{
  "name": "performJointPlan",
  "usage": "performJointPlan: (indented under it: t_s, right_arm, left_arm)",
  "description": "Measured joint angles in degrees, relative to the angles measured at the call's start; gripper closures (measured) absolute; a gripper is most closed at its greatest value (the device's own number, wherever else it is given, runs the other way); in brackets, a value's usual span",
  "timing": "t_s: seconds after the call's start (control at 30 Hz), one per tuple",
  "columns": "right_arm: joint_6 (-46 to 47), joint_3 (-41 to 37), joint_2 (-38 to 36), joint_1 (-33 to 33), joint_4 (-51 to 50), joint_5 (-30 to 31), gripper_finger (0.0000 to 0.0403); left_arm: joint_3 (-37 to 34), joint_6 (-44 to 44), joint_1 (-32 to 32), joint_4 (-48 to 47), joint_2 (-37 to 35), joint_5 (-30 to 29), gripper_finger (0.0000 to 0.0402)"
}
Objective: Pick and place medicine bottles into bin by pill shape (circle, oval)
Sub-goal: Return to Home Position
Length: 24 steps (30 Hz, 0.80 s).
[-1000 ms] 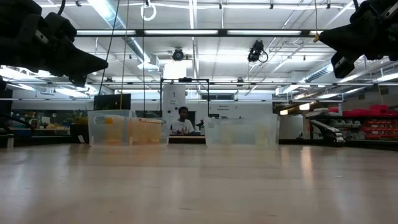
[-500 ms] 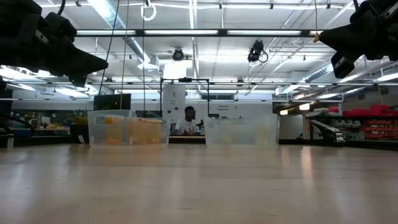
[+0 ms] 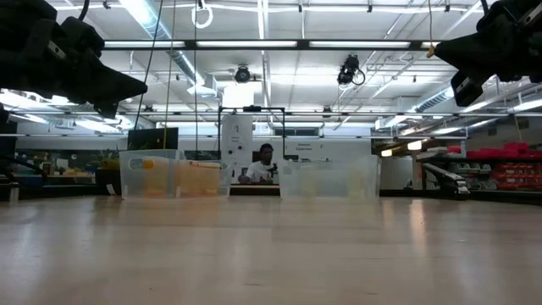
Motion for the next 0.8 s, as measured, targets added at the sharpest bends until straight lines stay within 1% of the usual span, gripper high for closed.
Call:
performJointPlan:
  t_s: [0.37,0.63,0.8]
  right_arm:
    - [0.0,0.0,0.0,0.0,0.0,0.0,0.0372]
    - [0.0,0.0,0.0,0.0,0.0,0.0,0.0372]
    - [0.0,0.0,0.0,0.0,0.0,0.0,0.0372]
  left_arm:
    - [0.0,0.0,0.0,0.0,0.0,0.0,0.0374]
    - [0.0,0.0,0.0,0.0,0.0,0.0,0.0361]
    - [0.0,0.0,0.0,0.0,0.0,0.0,0.0364]
